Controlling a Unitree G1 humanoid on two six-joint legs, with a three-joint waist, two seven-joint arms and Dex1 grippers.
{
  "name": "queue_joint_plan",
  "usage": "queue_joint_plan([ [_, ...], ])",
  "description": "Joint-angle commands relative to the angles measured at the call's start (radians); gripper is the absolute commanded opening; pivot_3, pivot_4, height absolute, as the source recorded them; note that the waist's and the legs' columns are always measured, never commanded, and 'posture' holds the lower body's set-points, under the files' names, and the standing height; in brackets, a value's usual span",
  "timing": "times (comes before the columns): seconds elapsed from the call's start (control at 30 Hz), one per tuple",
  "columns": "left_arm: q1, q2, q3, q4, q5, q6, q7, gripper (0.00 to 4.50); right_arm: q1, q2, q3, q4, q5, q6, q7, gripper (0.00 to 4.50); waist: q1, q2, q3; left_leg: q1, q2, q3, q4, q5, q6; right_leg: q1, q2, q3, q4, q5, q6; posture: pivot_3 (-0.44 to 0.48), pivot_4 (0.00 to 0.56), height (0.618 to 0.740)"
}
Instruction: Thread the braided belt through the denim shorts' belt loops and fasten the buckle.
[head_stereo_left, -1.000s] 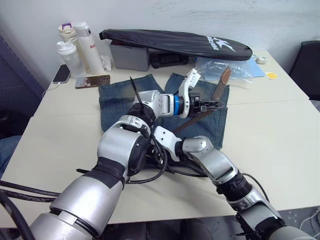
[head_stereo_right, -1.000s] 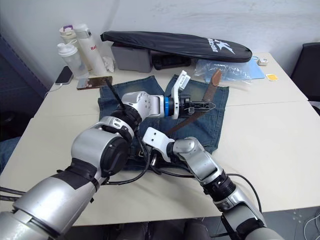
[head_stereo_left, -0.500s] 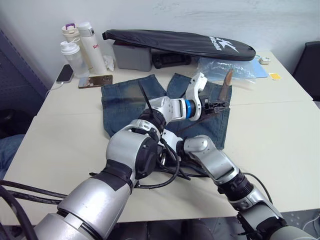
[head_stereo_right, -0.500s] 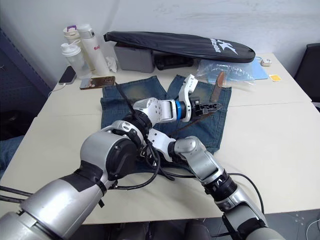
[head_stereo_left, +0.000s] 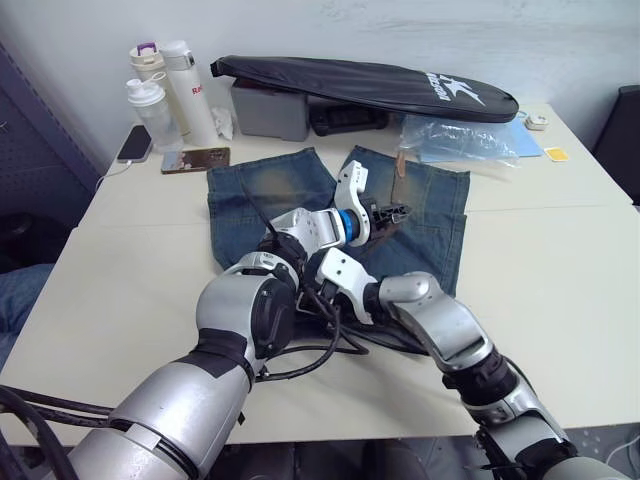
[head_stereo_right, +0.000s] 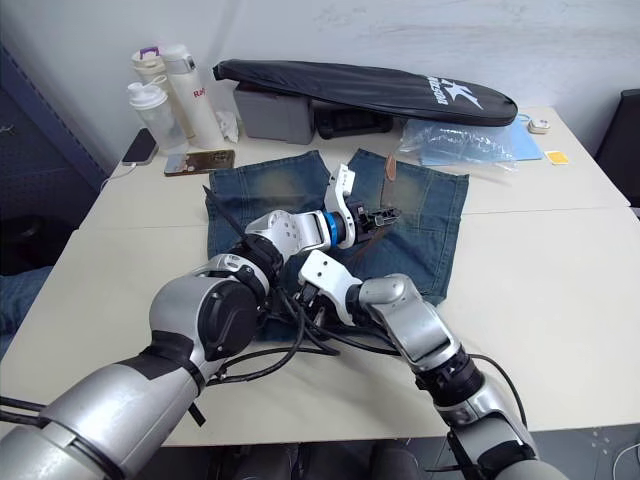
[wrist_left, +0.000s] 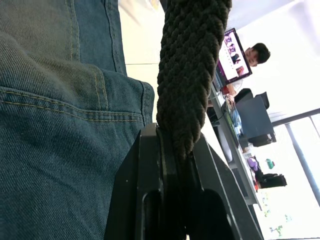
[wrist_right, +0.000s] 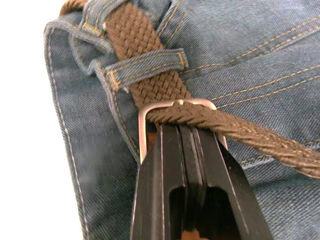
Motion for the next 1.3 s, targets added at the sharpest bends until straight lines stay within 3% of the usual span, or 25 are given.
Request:
queue_joint_plan([
  [0.03,-0.018,0.005,0.022,-0.050,-0.029,0.006,-0.035,0.00,0.043,-0.046,-0.012,-0.023,0.021,0.119,-0.027,0.04,-0.001,-0.001,0.001,0.000,-0.001,0.000,0.000,0.000,0.000,0.000,-0.001,0.000,0.000,0.000,0.000,0.000,0.150,0.740],
  [0.33,0.005,0.001,-0.001,-0.052,-0.004,-0.002,-0.046,0.00,0.010,-0.014,-0.159,-0.078,0.121,0.205,-0.112,0.04,-0.004,-0.004,0.004,0.000,-0.004,0.000,-0.002,0.002,0.003,-0.001,-0.004,-0.001,0.000,0.000,0.000,0.000,0.150,0.740],
  [0.6,0.024,0.065,-0.024,-0.058,0.015,0.018,-0.098,0.00,0.034,0.009,-0.297,-0.097,0.212,0.242,-0.175,0.04,-0.009,-0.004,0.006,-0.001,-0.004,0.001,-0.003,0.002,0.003,-0.002,-0.004,-0.001,0.000,0.000,0.000,0.000,0.150,0.740],
  [0.97,0.042,0.118,-0.058,-0.075,0.030,0.078,-0.173,0.00,0.082,-0.177,-0.426,-0.310,0.357,0.405,-0.150,0.04,-0.005,-0.005,0.009,-0.001,-0.003,0.003,-0.004,0.002,0.003,-0.004,-0.004,0.000,-0.001,0.000,0.000,0.000,0.150,0.740],
  [1.17,0.020,0.180,-0.137,-0.132,0.045,0.198,-0.357,0.00,0.097,-0.255,-0.541,-0.462,0.490,0.434,-0.104,0.04,-0.010,-0.006,0.010,-0.002,-0.003,0.003,-0.004,0.002,0.003,-0.004,-0.003,-0.001,-0.002,0.000,0.000,0.000,0.150,0.740],
  [1.3,0.050,0.253,-0.241,-0.230,0.069,0.329,-0.498,0.00,0.092,-0.306,-0.517,-0.500,0.536,0.356,-0.073,0.04,-0.019,-0.006,0.011,0.000,-0.001,0.006,-0.006,0.002,0.003,-0.004,-0.002,0.000,-0.002,0.000,0.000,0.000,0.150,0.740],
])
